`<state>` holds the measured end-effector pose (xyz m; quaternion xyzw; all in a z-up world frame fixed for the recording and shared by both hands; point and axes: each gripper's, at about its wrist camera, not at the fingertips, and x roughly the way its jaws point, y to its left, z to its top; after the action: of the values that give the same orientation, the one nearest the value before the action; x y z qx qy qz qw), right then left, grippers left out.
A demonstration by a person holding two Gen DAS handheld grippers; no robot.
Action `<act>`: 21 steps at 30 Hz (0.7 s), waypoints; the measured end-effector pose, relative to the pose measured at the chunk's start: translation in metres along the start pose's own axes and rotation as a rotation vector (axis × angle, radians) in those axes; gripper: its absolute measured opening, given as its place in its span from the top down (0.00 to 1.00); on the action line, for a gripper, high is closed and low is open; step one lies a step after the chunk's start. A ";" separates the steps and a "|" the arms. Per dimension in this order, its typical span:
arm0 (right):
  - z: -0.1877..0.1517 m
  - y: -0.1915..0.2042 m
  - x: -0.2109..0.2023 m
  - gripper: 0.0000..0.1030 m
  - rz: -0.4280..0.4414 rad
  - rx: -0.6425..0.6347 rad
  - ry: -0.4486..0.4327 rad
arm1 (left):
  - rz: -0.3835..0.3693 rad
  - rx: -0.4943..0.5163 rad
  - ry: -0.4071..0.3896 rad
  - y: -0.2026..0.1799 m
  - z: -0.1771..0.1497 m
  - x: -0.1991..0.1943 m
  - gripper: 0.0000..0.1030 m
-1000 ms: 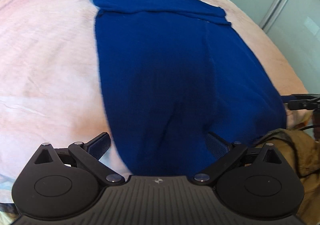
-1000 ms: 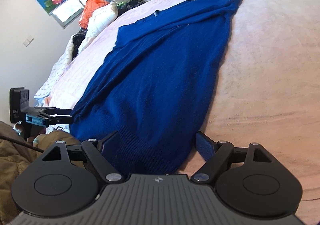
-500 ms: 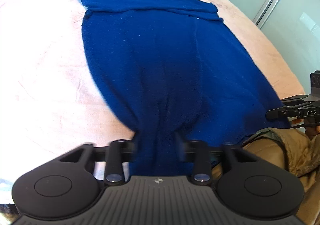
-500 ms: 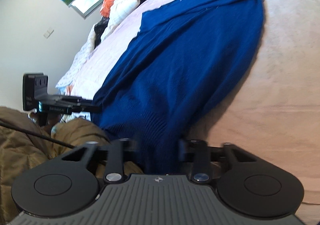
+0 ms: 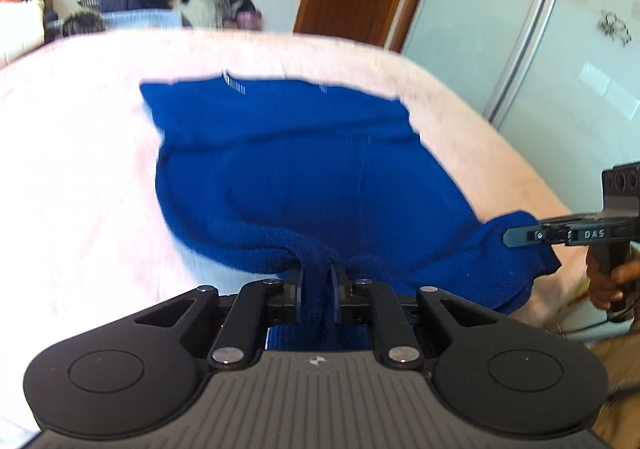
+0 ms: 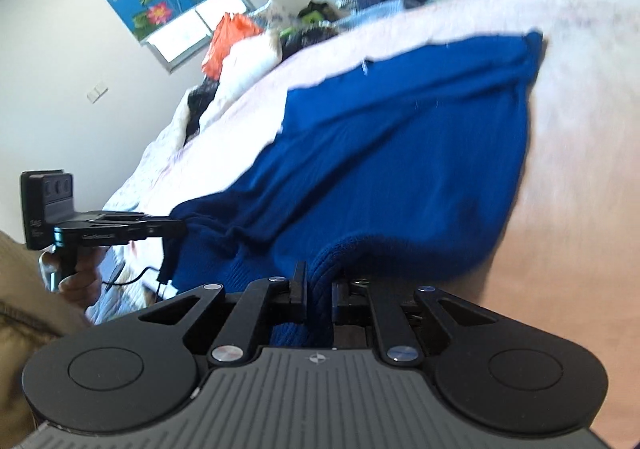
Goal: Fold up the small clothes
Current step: 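Grasp the sweater hem with the left gripper while the right gripper grasps it too, then lift the hem with both grippers and carry it toward the collar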
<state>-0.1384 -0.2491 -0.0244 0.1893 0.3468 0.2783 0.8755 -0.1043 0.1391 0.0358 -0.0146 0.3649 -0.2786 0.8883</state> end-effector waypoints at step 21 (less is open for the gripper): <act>0.053 -0.047 0.048 0.86 -0.157 0.107 -0.163 | 0.305 -0.014 -0.015 -0.022 0.062 0.066 0.87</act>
<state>-0.0545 -0.2633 -0.0371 0.2298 0.3028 0.1737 0.9085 -0.0360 0.0761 0.0442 0.0329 0.3583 -0.1378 0.9228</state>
